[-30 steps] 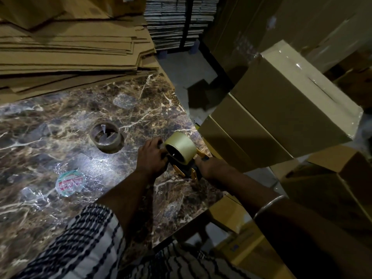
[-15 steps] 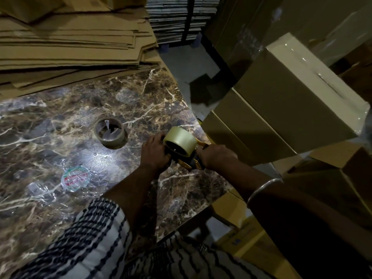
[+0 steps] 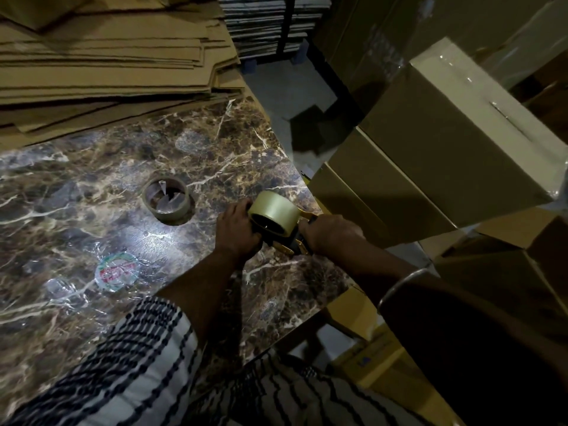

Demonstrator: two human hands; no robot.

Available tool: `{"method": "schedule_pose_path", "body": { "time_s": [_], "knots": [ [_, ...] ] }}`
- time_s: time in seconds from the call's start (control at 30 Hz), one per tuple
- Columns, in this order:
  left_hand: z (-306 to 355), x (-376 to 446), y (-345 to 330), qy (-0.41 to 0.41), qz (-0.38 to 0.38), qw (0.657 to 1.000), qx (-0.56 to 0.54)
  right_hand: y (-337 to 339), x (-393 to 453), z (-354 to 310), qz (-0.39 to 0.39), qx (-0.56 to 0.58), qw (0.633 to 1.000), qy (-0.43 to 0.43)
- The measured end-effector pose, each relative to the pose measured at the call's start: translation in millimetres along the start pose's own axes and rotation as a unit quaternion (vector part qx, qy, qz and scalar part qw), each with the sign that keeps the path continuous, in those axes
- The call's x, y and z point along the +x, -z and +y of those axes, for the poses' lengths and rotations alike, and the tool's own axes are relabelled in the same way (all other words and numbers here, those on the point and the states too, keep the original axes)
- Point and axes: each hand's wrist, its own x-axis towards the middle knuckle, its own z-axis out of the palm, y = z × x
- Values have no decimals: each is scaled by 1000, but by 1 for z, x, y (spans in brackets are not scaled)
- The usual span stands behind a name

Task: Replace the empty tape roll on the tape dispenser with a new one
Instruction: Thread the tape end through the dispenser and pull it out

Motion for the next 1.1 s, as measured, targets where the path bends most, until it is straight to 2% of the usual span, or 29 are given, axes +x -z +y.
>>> {"method": "schedule_pose_path", "body": {
  "time_s": [0.1,0.2,0.3,0.4,0.5,0.6,0.63,0.7,0.73,0.97,1.1],
  "knots": [
    [0,0,1,-7,-5,1000,18,-7,0,6,28,40,999,-15],
    [-4,-1,-2,-31,-6,997,71,-31,-7,14,57,59,995,50],
    [-6,-1,-2,-42,5,996,75,-48,-11,17,76,106,990,58],
    [-9,2,-3,-51,12,996,77,-52,-17,38,35,134,990,6],
    [-10,3,-6,-59,19,995,78,-72,-33,73,46,223,972,-63],
    [-7,2,-6,-58,29,994,82,-94,-28,86,44,385,913,-126],
    [-7,0,-7,-58,27,994,83,-99,-26,86,39,453,878,-150],
    [-6,-2,-7,-57,22,994,90,-103,-23,81,18,608,772,-183],
    [-5,-2,-7,-57,20,994,94,-103,-22,78,0,656,734,-179],
    [-1,-10,-11,-48,17,991,120,-117,0,63,-120,788,599,-71],
    [1,-15,-18,-27,10,998,60,-118,13,53,-194,822,534,-32]
  ]
}}
